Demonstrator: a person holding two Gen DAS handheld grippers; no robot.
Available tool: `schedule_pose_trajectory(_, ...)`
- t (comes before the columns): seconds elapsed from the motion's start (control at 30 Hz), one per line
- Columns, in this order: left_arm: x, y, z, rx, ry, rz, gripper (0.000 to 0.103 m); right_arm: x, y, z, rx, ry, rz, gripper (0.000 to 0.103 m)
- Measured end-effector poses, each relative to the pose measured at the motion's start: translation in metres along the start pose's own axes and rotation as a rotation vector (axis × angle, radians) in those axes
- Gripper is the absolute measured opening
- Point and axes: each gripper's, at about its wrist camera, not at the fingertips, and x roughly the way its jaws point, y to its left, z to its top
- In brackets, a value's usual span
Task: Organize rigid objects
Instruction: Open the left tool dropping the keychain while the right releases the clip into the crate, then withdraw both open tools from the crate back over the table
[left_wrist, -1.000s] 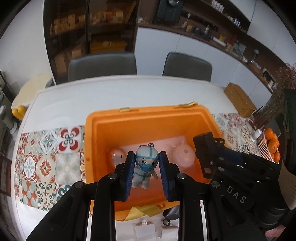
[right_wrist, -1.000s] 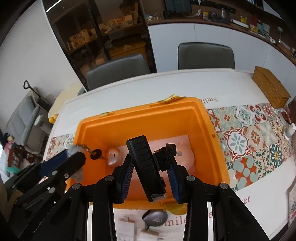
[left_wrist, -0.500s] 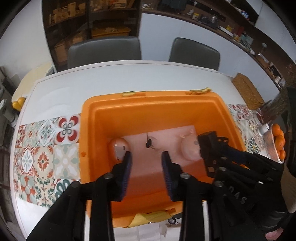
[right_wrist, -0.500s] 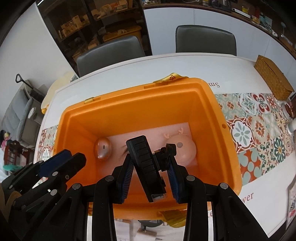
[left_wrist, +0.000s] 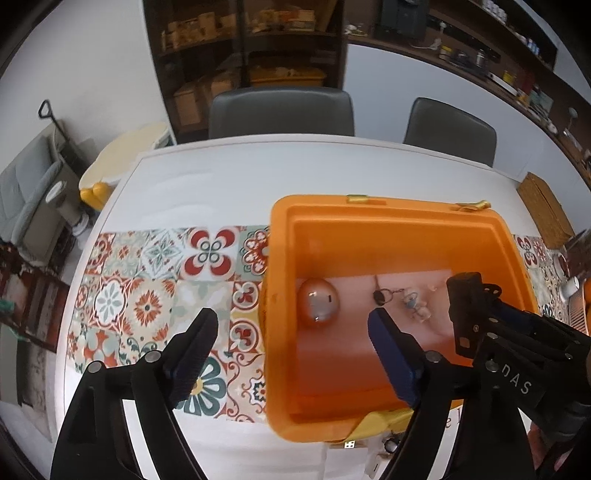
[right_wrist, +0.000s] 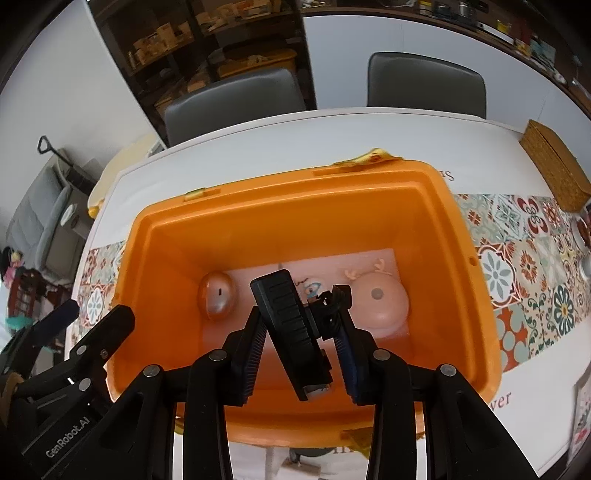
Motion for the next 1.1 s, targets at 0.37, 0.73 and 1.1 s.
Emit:
schedule_pose_trajectory(0.37, -0.001, 0.012, -0.011, -0.035, -0.008, 0.025, 0.090, -0.011, 0.007, -0.003, -0.022, -0.045, -0.051, 0.057)
schedule_pose_trajectory(0.73, -0.025, 0.012, -0.026, -0.049, -0.048, 0.016, 0.091, -0.043, -0.006, -0.027, 0.031, -0.110, -0.043, 0.058)
schedule_pose_trajectory(1.1, -0.052, 0.008, -0.045, -0.048, -0.095, 0.013, 0.091, -0.069, -0.011, -0.051, 0.050, -0.150, -0.032, 0.058)
